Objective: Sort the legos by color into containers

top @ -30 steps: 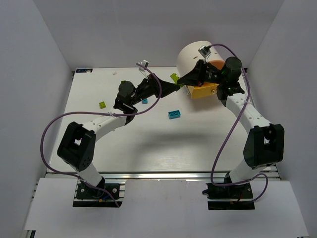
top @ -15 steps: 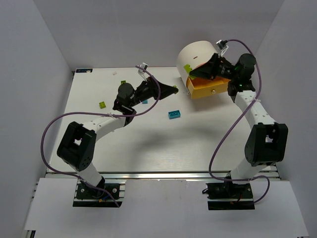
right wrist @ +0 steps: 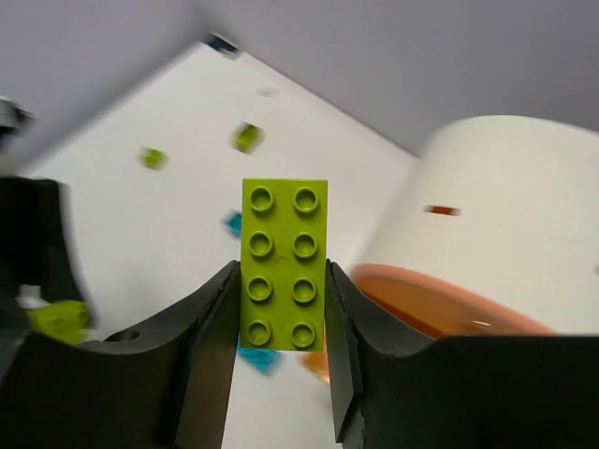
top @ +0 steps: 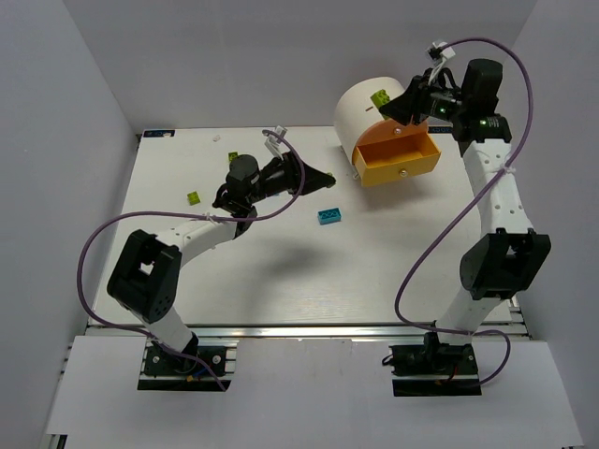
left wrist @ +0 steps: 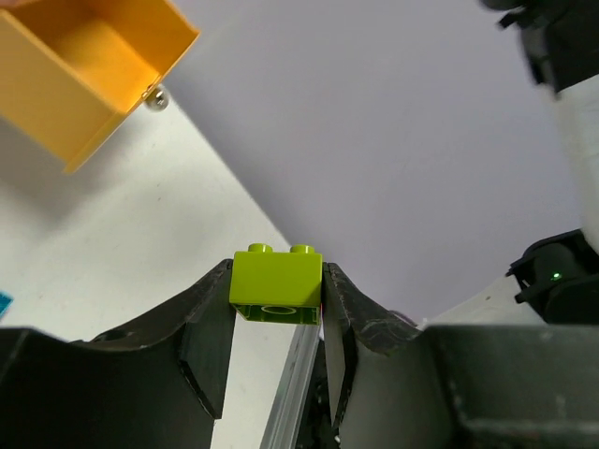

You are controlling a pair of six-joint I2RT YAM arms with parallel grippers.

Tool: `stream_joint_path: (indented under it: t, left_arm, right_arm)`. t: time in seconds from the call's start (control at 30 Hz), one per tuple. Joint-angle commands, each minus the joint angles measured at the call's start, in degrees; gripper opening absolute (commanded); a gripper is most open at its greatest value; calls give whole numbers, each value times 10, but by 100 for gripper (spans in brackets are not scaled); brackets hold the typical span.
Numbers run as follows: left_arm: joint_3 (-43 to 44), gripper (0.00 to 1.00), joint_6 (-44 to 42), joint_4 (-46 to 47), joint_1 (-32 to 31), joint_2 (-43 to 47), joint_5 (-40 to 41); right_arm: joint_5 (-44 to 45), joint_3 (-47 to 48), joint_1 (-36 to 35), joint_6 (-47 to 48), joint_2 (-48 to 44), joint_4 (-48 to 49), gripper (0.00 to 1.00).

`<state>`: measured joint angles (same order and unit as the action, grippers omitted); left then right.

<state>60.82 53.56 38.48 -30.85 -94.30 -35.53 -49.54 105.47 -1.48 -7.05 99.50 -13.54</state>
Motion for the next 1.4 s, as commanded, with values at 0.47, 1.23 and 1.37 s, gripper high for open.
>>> stream_joint_path:
  t: [0.47,1.23,1.37]
  left_arm:
    - [25,7,-89,-129,4,51,22]
    - [429,12,-104,-188,-32,-278,26]
    - [490,12,-86,-163,-49,-335,49]
  right_arm:
    - [191,14,-5,661,64,-242,0]
    - [223,-65,7,428,3,-115,27]
    - [188,-111,41,293,-51,-85,0]
